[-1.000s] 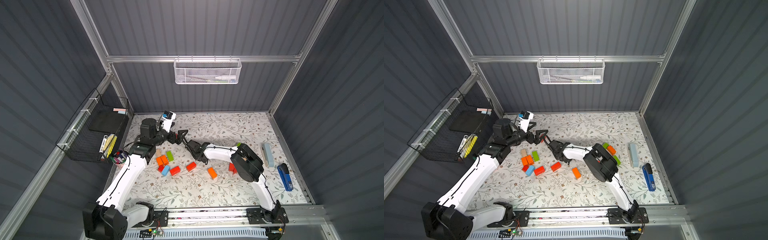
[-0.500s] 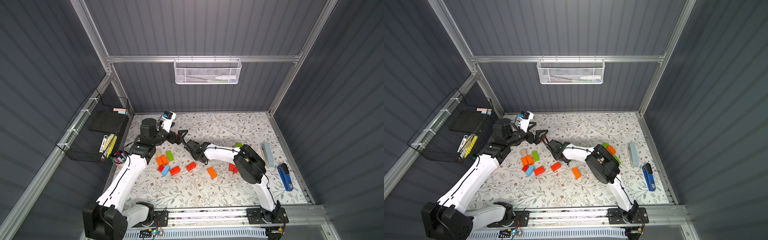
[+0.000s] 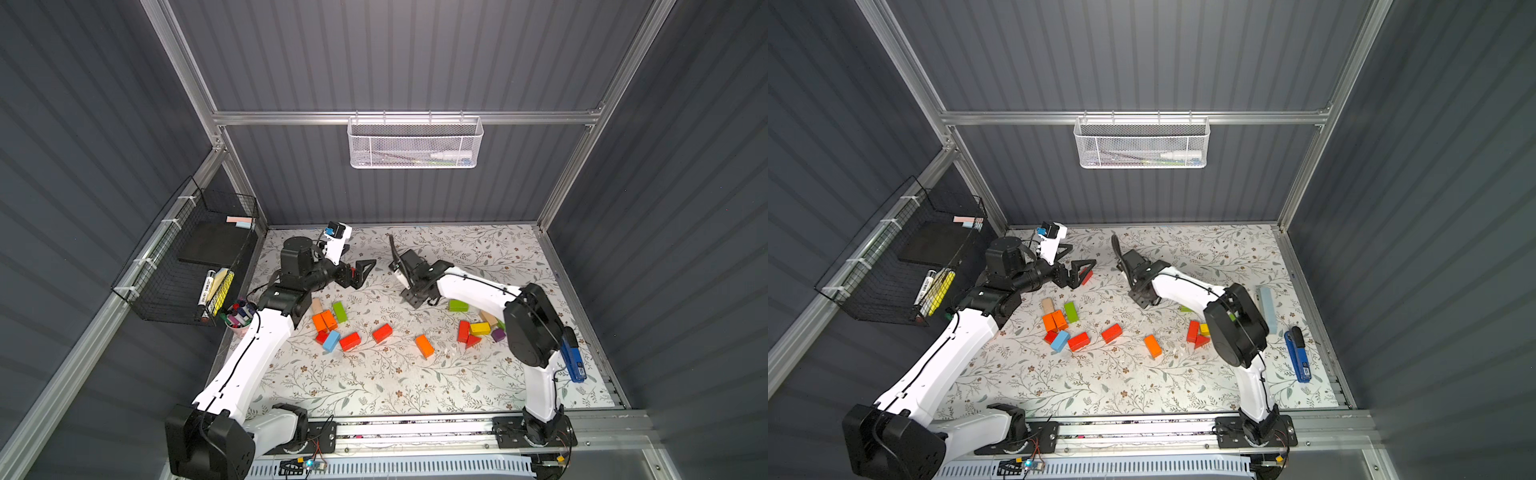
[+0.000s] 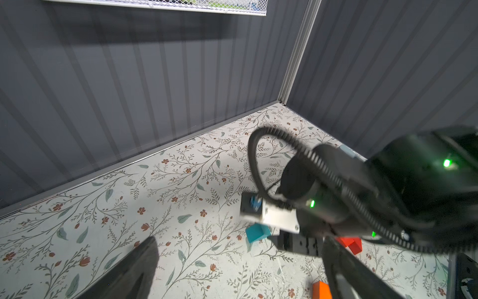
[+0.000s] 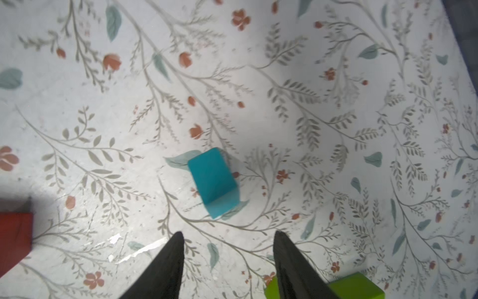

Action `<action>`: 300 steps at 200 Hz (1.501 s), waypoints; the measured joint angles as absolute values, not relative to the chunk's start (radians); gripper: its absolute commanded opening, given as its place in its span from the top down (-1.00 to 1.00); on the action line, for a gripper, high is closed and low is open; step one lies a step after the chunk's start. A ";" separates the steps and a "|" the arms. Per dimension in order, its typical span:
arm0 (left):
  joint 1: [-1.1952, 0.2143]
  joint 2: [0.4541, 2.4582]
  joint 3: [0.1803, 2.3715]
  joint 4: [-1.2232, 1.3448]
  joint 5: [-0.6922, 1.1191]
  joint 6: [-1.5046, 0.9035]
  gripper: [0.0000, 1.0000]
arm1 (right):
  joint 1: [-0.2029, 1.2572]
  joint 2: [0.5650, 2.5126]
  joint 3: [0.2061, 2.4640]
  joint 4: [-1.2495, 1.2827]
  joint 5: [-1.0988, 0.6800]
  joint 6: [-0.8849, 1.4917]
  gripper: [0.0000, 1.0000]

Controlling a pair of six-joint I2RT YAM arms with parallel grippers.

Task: Assemble a heart with building blocks
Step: Adjust the building block at the center of the board.

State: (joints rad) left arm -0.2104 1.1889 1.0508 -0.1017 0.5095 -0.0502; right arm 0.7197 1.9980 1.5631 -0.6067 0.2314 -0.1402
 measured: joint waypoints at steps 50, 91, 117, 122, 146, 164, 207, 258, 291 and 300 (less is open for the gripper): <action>-0.210 1.189 1.051 -0.102 0.509 -0.050 -0.98 | 0.579 1.963 1.561 -0.567 -0.099 -0.076 -0.10; -0.210 1.189 1.051 -0.101 0.510 -0.053 -0.99 | 0.451 2.047 1.560 -0.543 -0.387 -0.086 -0.10; -0.210 1.190 1.051 -0.101 0.510 -0.053 -0.98 | 0.425 2.106 1.578 -0.547 -0.465 -0.090 -0.10; -0.210 1.190 1.051 -0.100 0.509 -0.053 -0.98 | 0.426 2.117 1.582 -0.548 -0.477 -0.091 -0.10; -0.210 1.190 1.051 -0.098 0.509 -0.053 -0.98 | 0.435 2.139 1.592 -0.545 -0.515 -0.094 -0.10; -0.210 1.192 1.051 -0.097 0.509 -0.053 -0.99 | 0.440 2.150 1.607 -0.545 -0.536 -0.095 -0.09; -0.210 1.203 1.051 -0.095 0.509 -0.053 -0.98 | 0.439 2.180 1.632 -0.539 -0.549 -0.106 -0.02; -0.210 1.203 1.051 -0.090 0.509 -0.053 -0.98 | 0.440 2.188 1.636 -0.551 -0.542 -0.132 0.03; -0.210 1.205 1.051 -0.090 0.513 -0.053 -0.98 | 0.443 2.188 1.636 -0.556 -0.519 -0.148 0.07; -0.210 1.209 1.051 -0.089 0.517 -0.053 -0.97 | 0.446 2.188 1.636 -0.556 -0.513 -0.151 0.08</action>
State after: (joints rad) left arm -0.2104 1.2087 1.0508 -0.0895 0.5175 -0.0532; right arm 0.4458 2.1876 1.6356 -0.5556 -0.5133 -0.1513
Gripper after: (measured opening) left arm 0.993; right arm 0.467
